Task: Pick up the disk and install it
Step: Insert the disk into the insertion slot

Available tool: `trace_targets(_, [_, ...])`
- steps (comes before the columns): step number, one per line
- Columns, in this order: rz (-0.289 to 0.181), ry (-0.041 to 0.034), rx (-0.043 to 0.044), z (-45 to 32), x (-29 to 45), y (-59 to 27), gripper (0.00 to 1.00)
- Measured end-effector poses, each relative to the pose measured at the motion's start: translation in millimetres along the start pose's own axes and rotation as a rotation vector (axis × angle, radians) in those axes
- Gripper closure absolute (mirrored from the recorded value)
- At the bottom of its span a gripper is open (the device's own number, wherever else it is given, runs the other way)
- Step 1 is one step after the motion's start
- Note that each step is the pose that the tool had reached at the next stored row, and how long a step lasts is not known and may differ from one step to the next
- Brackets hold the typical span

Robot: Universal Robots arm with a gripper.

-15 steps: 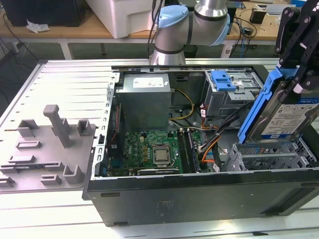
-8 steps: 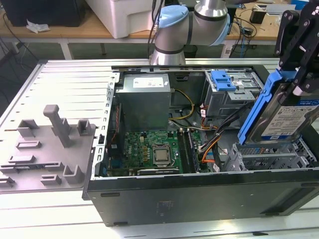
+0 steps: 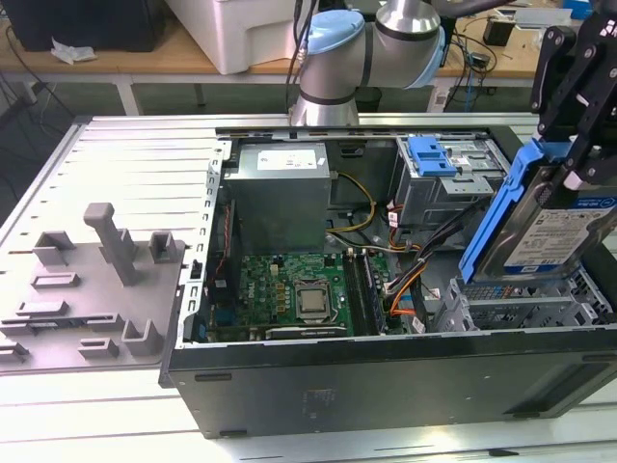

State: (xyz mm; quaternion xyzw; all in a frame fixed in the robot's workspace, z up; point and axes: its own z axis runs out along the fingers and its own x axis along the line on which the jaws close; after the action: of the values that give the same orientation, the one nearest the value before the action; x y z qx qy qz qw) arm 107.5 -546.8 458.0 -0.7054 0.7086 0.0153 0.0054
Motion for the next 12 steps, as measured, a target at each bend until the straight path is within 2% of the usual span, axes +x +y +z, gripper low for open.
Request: trace_targets(12, [0.001, 0.0002, 0.0, 3.8, 3.8, -0.1, 0.64])
